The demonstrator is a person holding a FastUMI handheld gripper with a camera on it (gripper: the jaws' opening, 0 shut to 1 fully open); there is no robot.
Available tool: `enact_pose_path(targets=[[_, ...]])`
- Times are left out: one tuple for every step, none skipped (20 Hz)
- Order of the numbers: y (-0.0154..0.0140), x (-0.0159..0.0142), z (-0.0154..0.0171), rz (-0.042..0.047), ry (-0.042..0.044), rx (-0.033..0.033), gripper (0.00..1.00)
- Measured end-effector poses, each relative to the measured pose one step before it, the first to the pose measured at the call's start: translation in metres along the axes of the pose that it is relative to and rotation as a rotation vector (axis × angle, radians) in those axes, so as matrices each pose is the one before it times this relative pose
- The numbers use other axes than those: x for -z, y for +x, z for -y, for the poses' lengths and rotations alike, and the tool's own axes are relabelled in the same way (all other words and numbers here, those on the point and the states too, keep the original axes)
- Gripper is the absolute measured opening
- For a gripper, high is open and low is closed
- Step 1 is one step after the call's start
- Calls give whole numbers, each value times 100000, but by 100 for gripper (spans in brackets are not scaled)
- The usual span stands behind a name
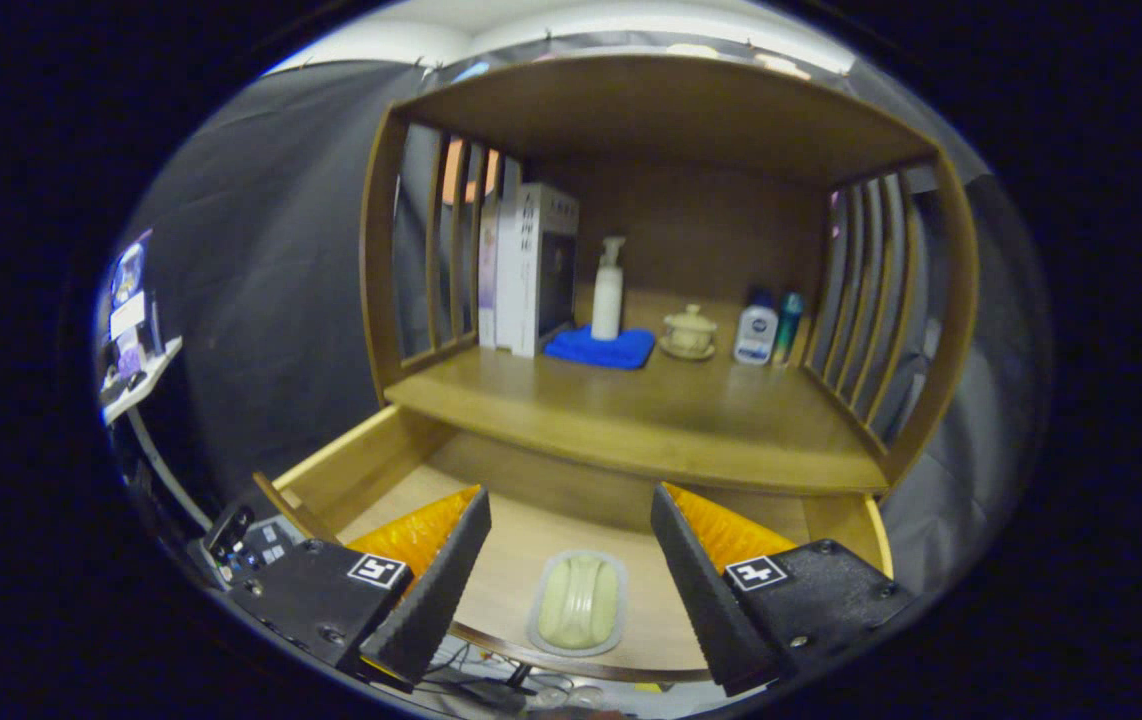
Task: Pull open the drawer, take out the items inside it, and place them on the countertop above the cabinet.
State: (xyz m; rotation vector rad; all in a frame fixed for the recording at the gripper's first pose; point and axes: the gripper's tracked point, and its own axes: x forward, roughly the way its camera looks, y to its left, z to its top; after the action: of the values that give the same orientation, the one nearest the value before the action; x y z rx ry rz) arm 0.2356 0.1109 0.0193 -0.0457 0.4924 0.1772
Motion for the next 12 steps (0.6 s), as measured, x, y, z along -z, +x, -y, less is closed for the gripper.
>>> enact_pose_path(targets=[[825, 824, -193, -5651, 1984, -1257, 99], [640, 706, -126, -6324, 2993, -1801, 99], [755, 672, -84, -5091, 3904, -2150, 97], [757, 544, 198, -3686, 3712, -573, 95], [682, 686, 312, -4022, 2093, 11, 94], [548, 584, 274, -3580, 1010, 1004, 91], [838, 505, 107, -3352, -231, 546, 89], [374, 550, 50, -2977, -1164, 941, 88], [140, 513, 454, -2993, -1967, 2057, 87], [173, 351, 685, -2024, -2001, 3294, 87], [252, 231, 453, -1807, -2073, 3009, 86], [219, 251, 290, -2055, -1672, 1723, 86]])
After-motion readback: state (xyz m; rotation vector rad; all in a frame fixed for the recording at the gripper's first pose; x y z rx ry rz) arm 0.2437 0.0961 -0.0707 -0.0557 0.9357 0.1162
